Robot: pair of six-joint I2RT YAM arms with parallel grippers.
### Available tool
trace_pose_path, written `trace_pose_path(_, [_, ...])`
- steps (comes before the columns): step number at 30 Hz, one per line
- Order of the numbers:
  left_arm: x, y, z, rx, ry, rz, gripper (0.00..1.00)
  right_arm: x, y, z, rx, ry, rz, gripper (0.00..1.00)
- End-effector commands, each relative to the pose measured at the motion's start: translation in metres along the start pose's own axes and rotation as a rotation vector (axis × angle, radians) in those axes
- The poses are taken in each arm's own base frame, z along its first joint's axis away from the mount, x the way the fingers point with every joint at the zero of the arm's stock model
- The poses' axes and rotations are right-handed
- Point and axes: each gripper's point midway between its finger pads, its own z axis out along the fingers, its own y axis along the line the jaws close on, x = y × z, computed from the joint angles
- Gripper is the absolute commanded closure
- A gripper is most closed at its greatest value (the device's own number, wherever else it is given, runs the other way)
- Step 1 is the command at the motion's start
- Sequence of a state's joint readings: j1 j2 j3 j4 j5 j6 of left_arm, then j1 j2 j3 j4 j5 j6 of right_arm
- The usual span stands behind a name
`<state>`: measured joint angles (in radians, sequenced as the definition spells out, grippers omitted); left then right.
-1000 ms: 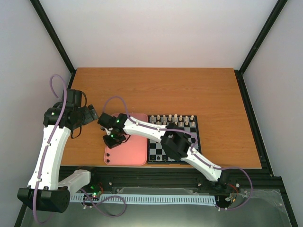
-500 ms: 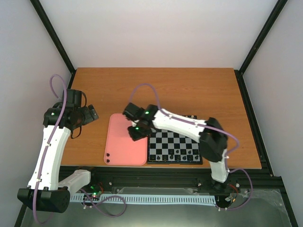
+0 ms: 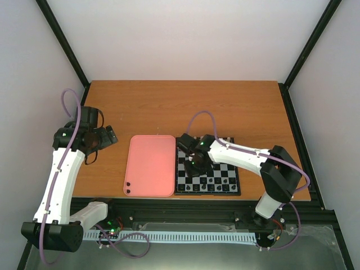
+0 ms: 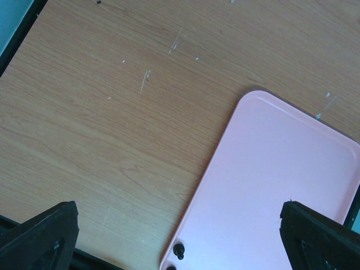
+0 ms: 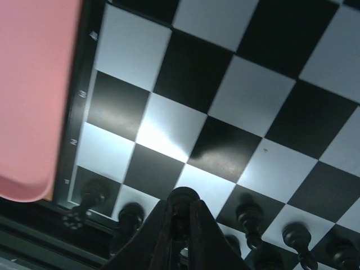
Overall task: Set up the chess pieces on the board
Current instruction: Place the chess piece on the chessboard.
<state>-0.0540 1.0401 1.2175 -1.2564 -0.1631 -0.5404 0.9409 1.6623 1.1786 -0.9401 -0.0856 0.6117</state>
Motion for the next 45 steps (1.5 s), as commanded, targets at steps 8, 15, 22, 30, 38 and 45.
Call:
trace_pose_path(8, [0.001, -0.001, 0.004, 0.001, 0.006, 0.012, 0.0, 0.008, -0.01, 0.01, 0.005, -0.002, 0.022, 0.91])
trace_pose_path(15, [0.002, 0.0, 0.006, 0.001, 0.008, 0.005, 0.0, 0.014, -0.013, 0.019, 0.006, 0.025, 0.02, 0.91])
trace_pose_path(22, [0.004, 0.001, 0.007, -0.002, 0.011, 0.002, 0.0, 0.022, -0.016, 0.027, 0.003, 0.048, 0.025, 0.91])
trace_pose_path(30, [0.003, 0.0, 0.006, 0.003, 0.01, -0.001, 0.0, 0.02, -0.014, 0.031, -0.001, 0.048, 0.021, 0.9])
trace_pose_path(38, [0.005, 0.002, 0.005, -0.001, 0.01, 0.001, 0.0, 0.022, -0.018, 0.035, 0.022, 0.06, 0.02, 0.85])
trace_pose_path(45, [0.004, 0.001, 0.004, 0.002, 0.008, 0.001, 0.0, 0.016, -0.016, 0.029, 0.019, 0.04, 0.01, 0.76])
